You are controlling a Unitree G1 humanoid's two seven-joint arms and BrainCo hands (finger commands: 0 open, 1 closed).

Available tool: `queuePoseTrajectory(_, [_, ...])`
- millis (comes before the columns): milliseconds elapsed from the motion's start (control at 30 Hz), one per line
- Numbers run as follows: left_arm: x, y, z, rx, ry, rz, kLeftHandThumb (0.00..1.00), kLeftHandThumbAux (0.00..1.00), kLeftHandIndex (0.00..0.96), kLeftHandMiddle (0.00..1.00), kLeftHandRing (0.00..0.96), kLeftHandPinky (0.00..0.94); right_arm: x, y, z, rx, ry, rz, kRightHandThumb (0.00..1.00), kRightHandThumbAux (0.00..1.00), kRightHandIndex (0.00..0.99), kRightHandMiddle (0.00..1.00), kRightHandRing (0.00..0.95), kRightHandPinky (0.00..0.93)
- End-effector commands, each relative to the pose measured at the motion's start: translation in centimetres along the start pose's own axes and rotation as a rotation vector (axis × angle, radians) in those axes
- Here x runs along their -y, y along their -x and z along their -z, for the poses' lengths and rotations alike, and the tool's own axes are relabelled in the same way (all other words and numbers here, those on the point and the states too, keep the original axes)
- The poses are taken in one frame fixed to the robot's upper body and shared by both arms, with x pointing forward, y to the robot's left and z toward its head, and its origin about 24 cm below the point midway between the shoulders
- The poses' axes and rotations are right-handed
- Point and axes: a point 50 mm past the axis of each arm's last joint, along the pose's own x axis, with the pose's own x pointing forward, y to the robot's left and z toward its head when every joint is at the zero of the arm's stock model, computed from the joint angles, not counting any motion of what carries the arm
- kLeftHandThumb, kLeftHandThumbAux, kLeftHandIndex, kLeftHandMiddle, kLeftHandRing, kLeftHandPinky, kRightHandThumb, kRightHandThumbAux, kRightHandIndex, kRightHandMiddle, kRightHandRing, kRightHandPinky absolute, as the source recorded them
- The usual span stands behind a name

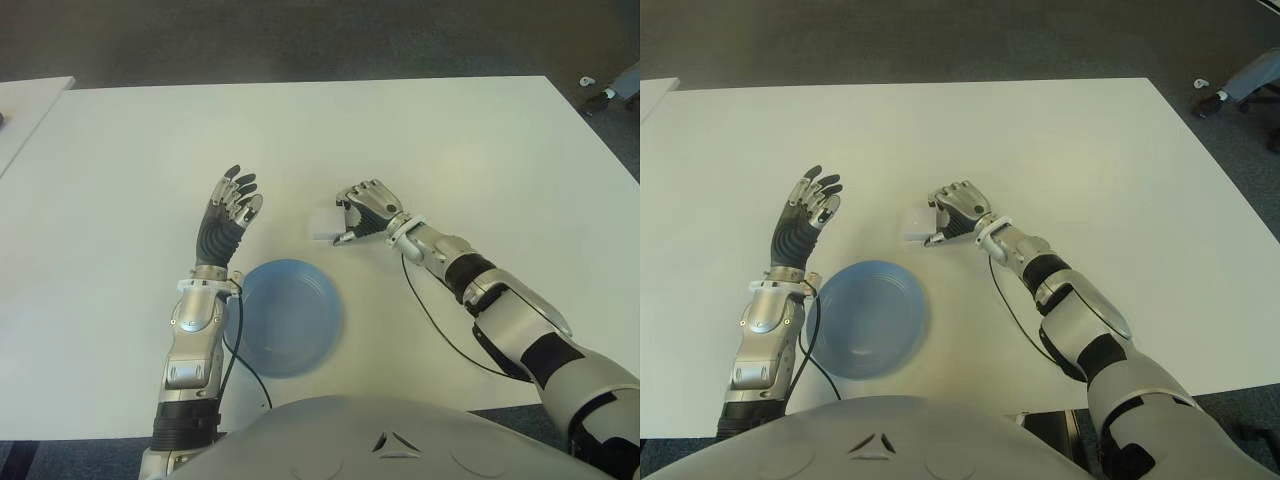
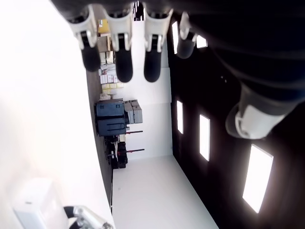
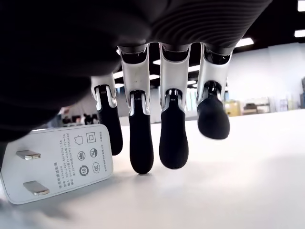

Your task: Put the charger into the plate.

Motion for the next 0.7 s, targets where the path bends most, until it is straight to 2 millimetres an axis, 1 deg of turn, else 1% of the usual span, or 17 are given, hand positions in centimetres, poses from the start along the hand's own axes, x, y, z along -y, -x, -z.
queuePoseTrajectory(33, [-0.1, 0.14, 0.59, -0.032, 0.005, 0.002, 0.0, 0.525, 0.019, 0.184, 0.181, 0.162, -0.72, 0.79, 0.5, -0.034, -0.018, -0.041, 0.852, 0.676, 0.402, 0.543, 0.845, 0.849])
queuePoseTrajectory(700, [0.06, -0.01, 0.53, -0.03, 0.006, 0.001, 0.0, 0.531, 0.017, 0.174, 0.169, 0.149, -0.2, 0.88, 0.76, -0.027, -0.046, -0.019, 0.85, 0.677, 0.403, 0.547, 0.844, 0.847])
